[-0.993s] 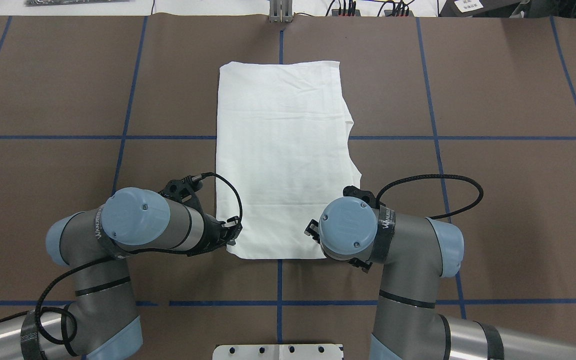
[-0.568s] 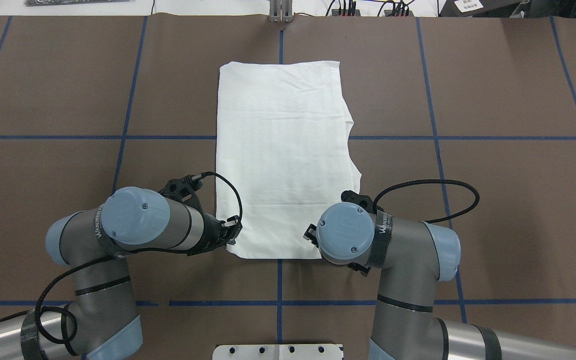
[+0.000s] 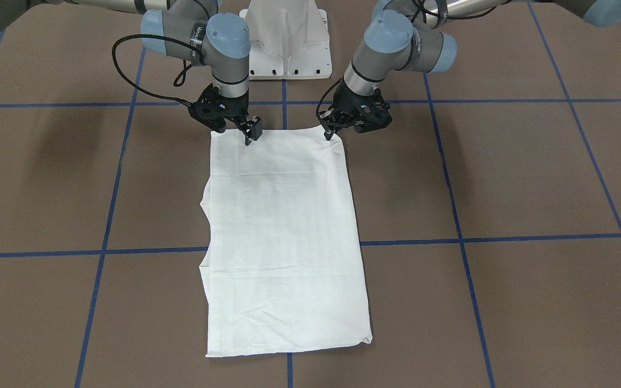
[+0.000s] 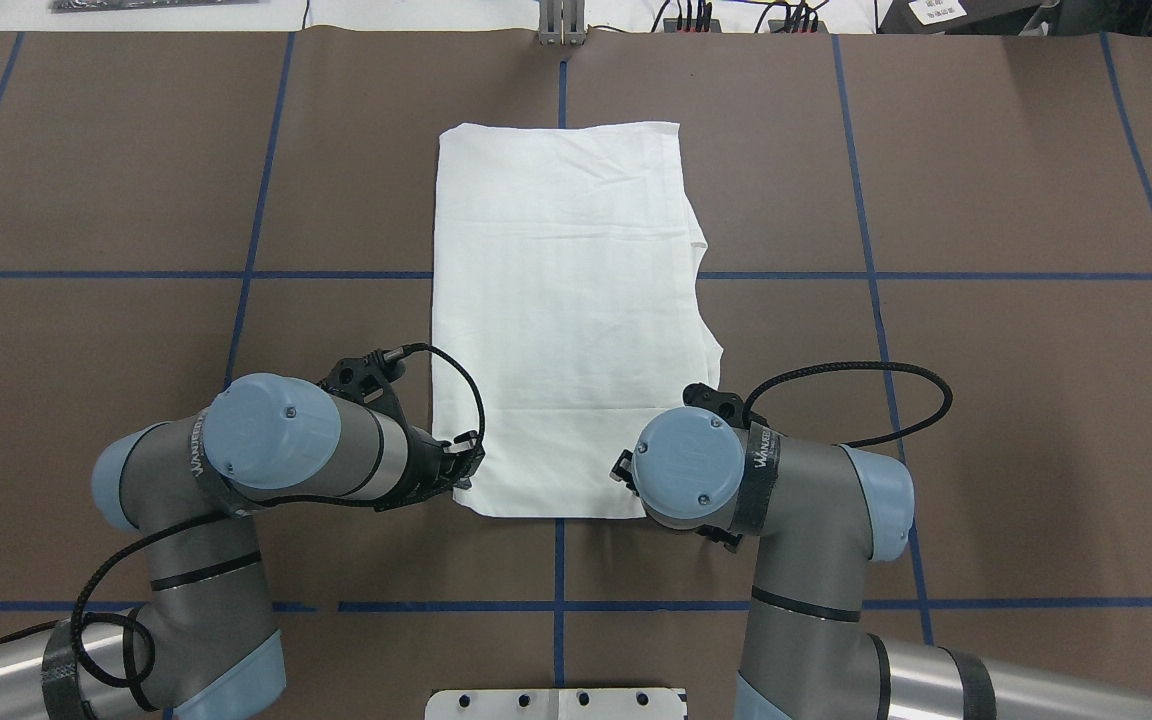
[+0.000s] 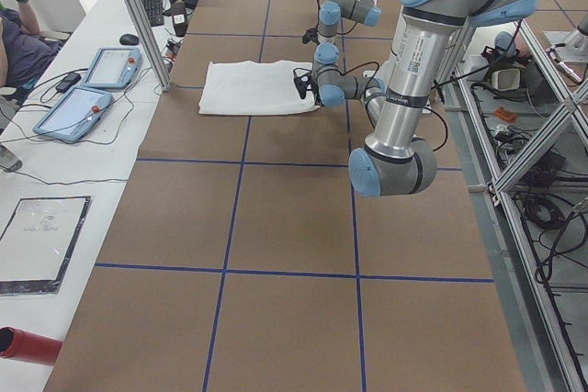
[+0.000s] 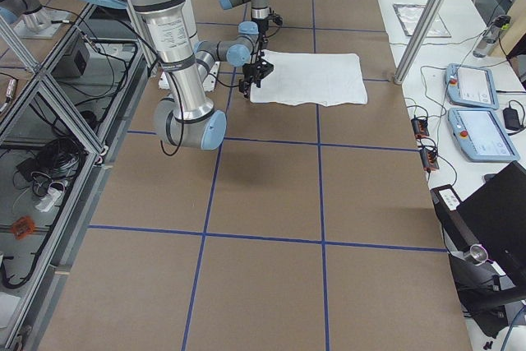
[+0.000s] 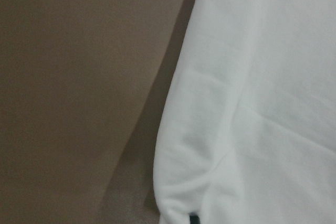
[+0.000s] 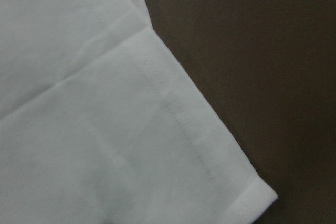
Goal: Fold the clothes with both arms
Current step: 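Move the right gripper to the shirt's other near corner and grasp it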
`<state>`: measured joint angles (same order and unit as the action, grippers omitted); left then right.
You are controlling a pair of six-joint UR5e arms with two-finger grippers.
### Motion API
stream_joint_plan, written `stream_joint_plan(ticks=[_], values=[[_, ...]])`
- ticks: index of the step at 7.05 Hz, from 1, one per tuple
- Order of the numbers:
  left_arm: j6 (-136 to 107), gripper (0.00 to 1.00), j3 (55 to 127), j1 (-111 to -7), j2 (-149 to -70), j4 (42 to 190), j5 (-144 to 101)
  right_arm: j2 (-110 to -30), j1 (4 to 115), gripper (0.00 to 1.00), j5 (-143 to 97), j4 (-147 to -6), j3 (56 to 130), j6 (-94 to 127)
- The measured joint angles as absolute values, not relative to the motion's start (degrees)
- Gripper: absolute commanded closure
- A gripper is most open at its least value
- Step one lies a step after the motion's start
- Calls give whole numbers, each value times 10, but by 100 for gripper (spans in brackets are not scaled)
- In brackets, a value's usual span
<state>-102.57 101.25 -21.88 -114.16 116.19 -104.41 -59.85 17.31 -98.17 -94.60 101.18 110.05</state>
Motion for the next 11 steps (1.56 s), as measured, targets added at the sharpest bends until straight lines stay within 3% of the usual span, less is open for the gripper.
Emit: stream_joint_plan(ticks=[1,3,11], values=[[-1026,100,1013,-219,-1142,1162,-1044,-598,173,80,-982,-946,1011,1100],[-1025,100,1013,-219,-1142,1162,-1043,-596,174,99,-983,-945,1013,1099],[-1023,100,1031,-222,-1143,1154,-1045,-567,197,100,-987,-908,1022,1104]])
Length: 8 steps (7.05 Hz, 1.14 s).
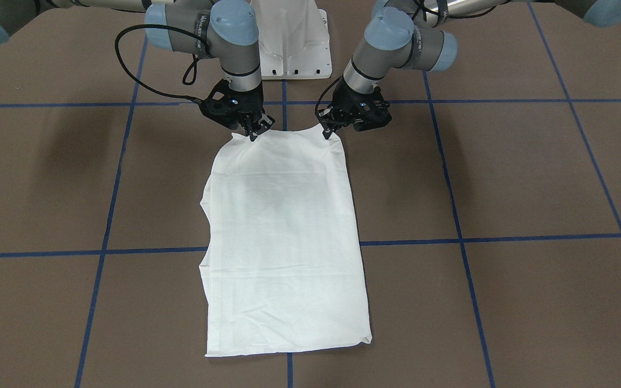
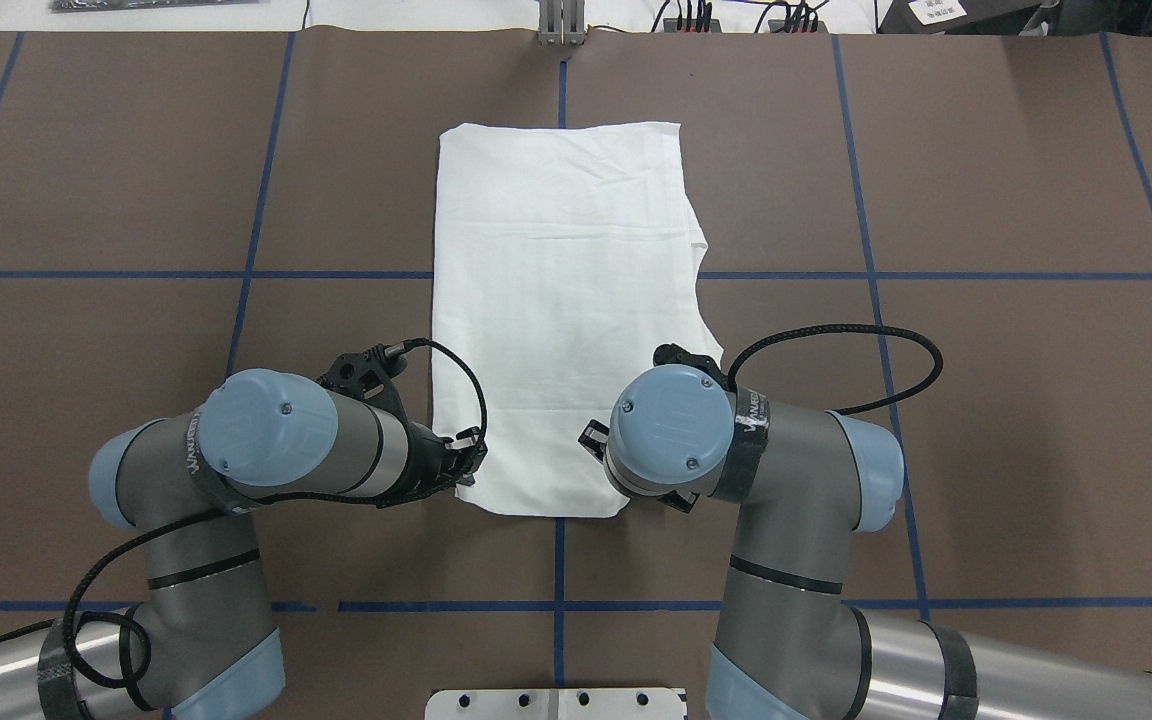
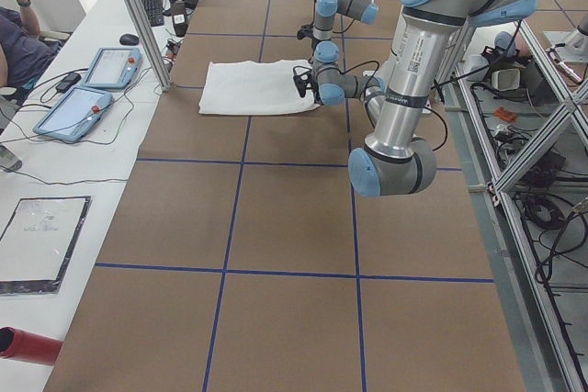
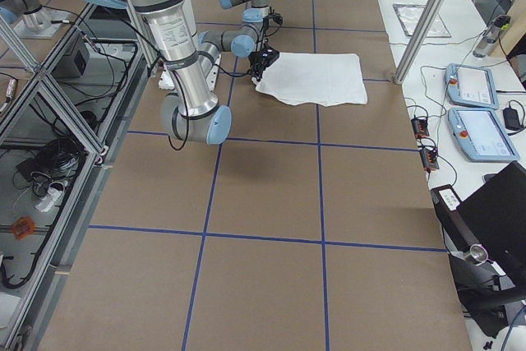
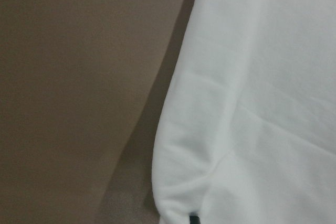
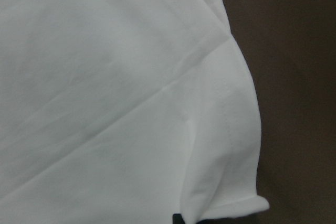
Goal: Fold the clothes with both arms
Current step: 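Lift the near corners with both grippers and fold them toward the far edge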
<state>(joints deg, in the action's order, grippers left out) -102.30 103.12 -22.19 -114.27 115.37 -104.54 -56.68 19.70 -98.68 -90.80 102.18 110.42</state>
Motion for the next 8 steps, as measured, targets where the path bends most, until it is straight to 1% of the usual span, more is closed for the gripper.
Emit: stream_joint_plan(ticks=[1,4,7,8], values=[[-1023,100,1062,-221,-1142,1124,-1047,-581,199,100,-991,-897,1038,1104],[-1044,100,1171,-187,-1140,1030,-1051,-636,178,100,-1051,-900,1141,1104],[-1053,100,1279,-156,-1139,903,-1089,-643,170,100,-1130,-953,1212,1105],[-1052,100,1294,-153,-1139,881,-1092,-639,173,100,-1125,-959,1222,1103]])
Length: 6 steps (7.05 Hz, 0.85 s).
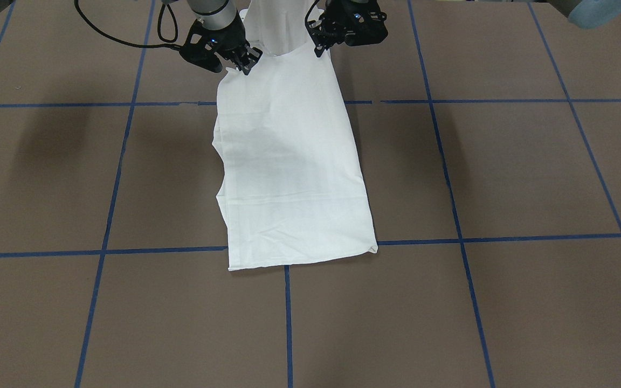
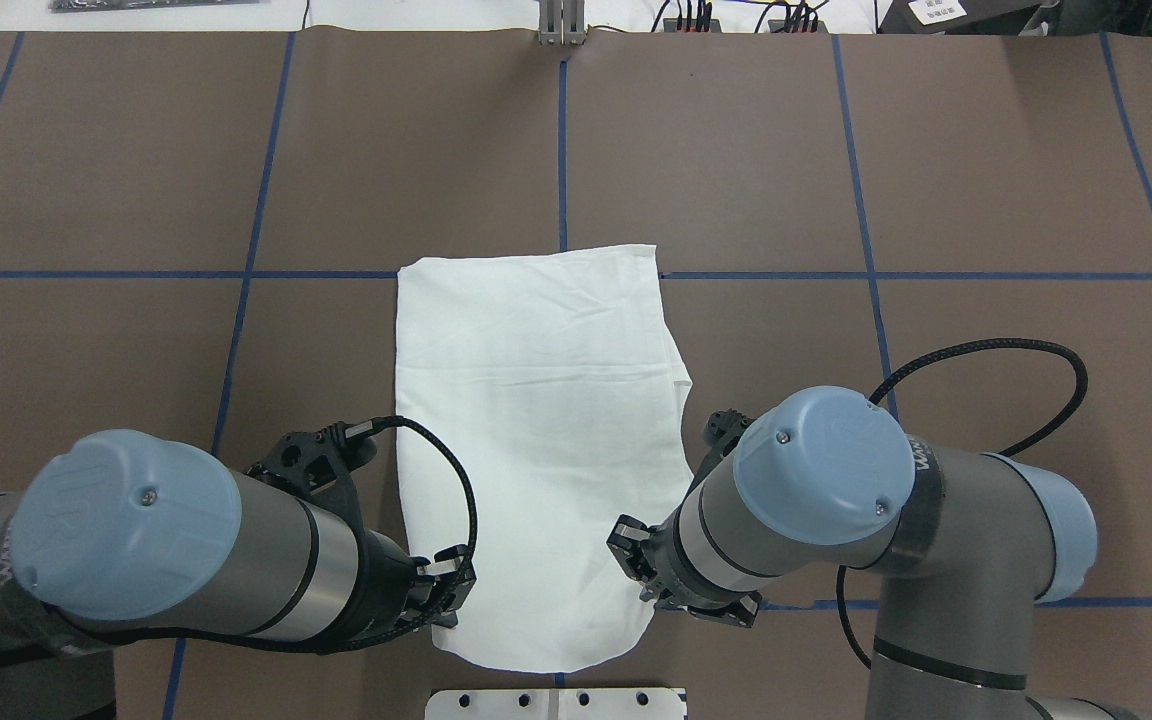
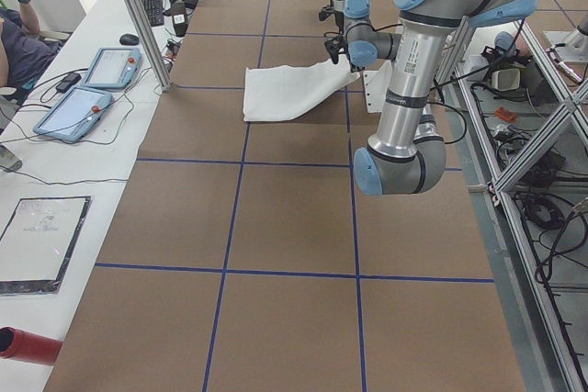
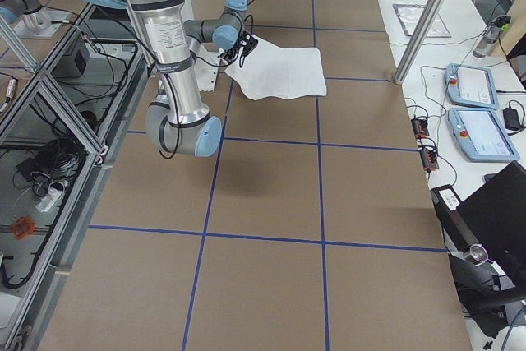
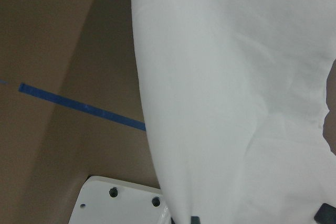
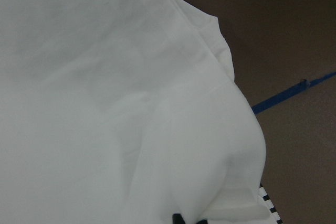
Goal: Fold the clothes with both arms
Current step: 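Lift the near corners with both grippers and fold them toward the far edge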
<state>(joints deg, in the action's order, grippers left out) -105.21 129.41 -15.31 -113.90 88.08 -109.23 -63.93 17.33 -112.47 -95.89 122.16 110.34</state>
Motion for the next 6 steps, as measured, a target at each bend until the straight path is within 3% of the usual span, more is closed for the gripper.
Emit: stream_joint_plan(ticks=[2,6], values=[[-1043,100,1277,-166,-1146,874,-1092,-623,185,100,-1069,-960,1213,1081],[-1012,100,1241,-285,-1162,922,-1095,-561,250,100,-1034,-958,1139,998]])
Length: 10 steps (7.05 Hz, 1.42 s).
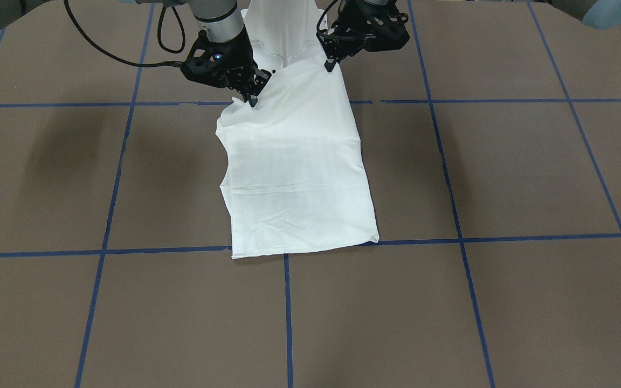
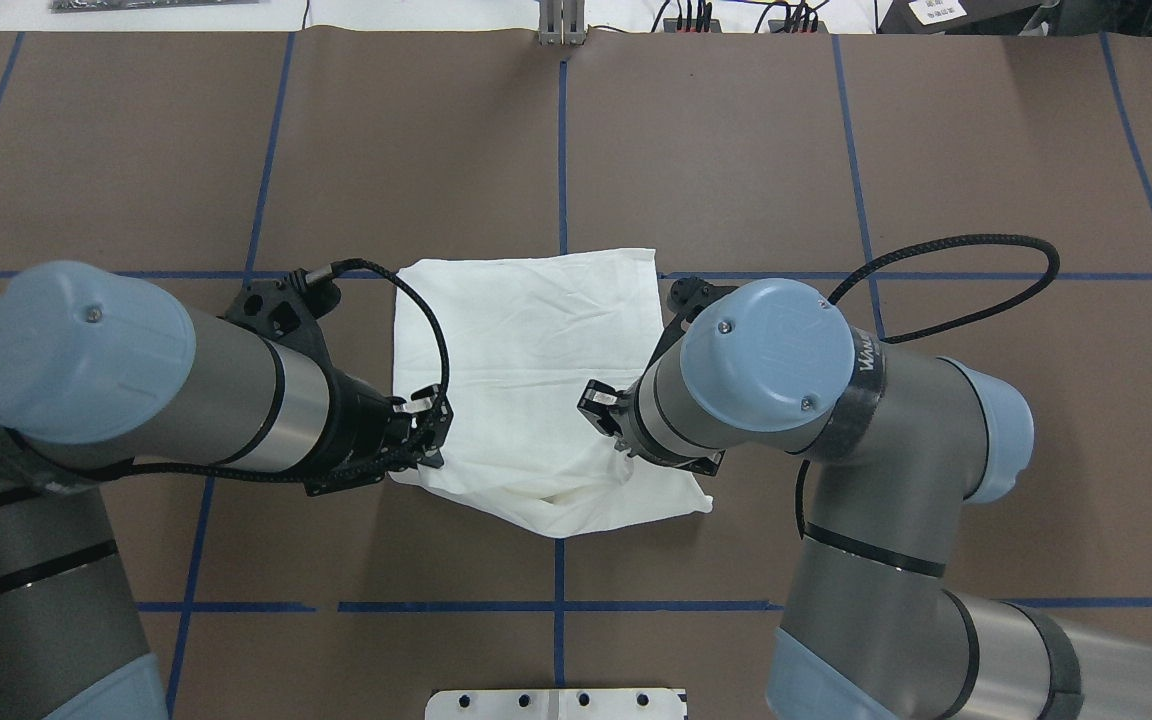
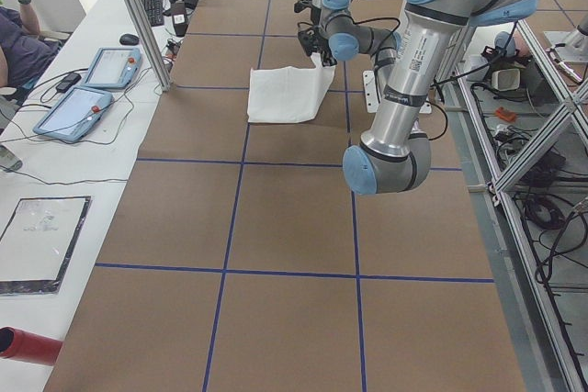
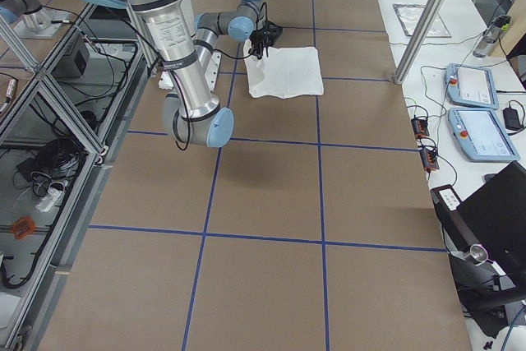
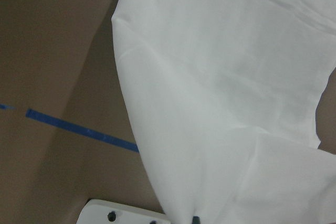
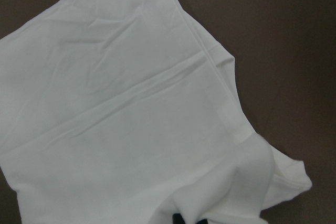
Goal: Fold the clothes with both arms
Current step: 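Lift the near corners with both grippers and fold them toward the far edge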
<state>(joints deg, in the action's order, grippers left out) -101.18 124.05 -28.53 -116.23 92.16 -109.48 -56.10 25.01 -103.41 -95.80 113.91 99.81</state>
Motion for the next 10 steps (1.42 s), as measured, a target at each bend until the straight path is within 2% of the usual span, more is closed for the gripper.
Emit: stream_joint_plan(ticks=[3,6,10], values=[[-1003,100,1175,-337,-1168,964,-1095,-512,299,100,-1034,-956,1083,959],[-973,100,1111,-374,-1184,995,-1095,-452,323,100,-1035,-898,966,952],[-965,100,1004,-391,-1189,1093,-1095,-436,343,100,-1038,-877,898,947]])
